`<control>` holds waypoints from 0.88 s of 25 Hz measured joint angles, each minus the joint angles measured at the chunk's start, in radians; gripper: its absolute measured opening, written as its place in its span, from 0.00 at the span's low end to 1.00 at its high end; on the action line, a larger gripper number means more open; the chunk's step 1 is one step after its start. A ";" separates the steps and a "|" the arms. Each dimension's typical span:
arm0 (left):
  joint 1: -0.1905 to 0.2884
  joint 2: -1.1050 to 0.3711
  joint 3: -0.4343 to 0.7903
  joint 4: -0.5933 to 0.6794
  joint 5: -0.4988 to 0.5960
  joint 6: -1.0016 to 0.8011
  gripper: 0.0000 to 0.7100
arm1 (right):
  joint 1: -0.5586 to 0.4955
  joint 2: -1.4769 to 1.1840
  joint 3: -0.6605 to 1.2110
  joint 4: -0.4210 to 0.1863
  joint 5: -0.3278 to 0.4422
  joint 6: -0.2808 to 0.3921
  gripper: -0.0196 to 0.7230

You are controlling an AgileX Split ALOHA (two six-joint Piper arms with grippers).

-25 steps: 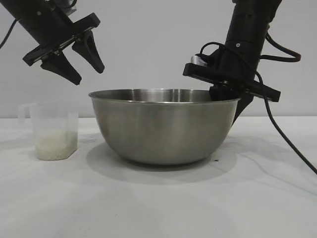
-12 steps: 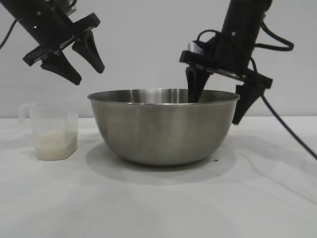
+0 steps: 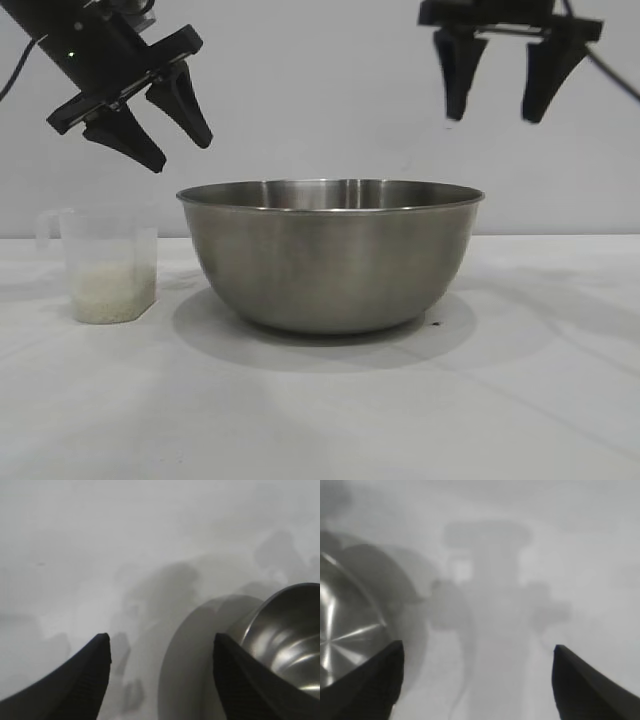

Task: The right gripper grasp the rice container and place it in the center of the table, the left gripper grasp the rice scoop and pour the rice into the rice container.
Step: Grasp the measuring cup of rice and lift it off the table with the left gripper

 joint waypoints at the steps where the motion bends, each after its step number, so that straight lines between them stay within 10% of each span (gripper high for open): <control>1: 0.000 0.000 0.000 0.000 0.000 0.000 0.60 | -0.017 -0.029 0.021 0.000 0.000 -0.002 0.75; 22: 0.000 0.000 0.000 -0.002 0.001 0.002 0.60 | -0.112 -0.807 0.891 -0.008 -0.014 0.019 0.75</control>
